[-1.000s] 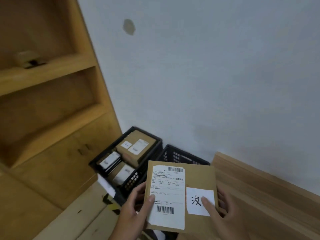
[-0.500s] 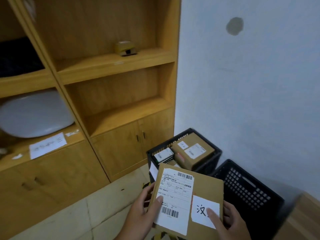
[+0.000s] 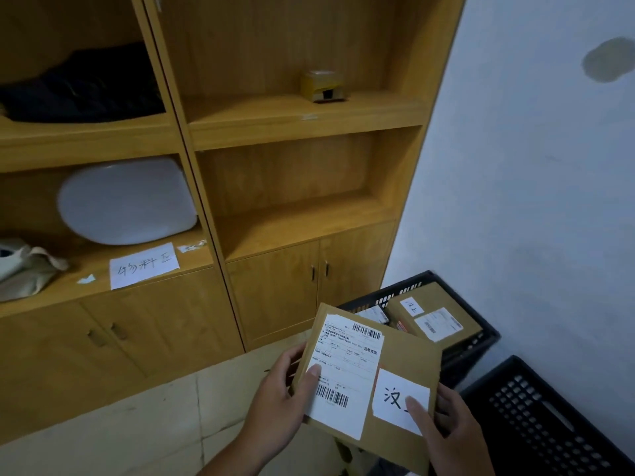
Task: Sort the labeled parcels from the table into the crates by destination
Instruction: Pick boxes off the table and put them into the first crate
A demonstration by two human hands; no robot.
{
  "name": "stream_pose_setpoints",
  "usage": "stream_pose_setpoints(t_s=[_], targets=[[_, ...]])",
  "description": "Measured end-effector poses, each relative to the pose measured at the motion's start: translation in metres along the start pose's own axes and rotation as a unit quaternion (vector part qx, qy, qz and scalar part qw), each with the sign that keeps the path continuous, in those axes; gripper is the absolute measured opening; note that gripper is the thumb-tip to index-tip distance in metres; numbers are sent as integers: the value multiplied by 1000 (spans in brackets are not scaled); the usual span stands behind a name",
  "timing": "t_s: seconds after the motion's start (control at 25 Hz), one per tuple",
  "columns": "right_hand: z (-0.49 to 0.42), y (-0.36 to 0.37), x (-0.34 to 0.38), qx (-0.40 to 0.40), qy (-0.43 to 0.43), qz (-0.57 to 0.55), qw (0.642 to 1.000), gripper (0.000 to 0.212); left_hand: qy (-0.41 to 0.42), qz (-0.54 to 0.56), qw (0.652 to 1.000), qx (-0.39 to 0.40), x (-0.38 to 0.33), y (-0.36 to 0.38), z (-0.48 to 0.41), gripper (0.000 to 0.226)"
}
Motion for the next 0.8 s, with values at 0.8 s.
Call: stream_pose_setpoints(t_s=[0.8], targets=[[-221,132,22,25,73,-54,996,48,-55,-69,995,51,-35,-30,-285,36]])
Point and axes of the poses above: each hand's wrist, its own z-axis away from the middle knuckle, its own y-axis out of the palm, x = y × z, the point moved 8 cm from there along -z, towards the middle knuckle, and after that the axes turned 8 degrees about -y, right-handed, at the moved point
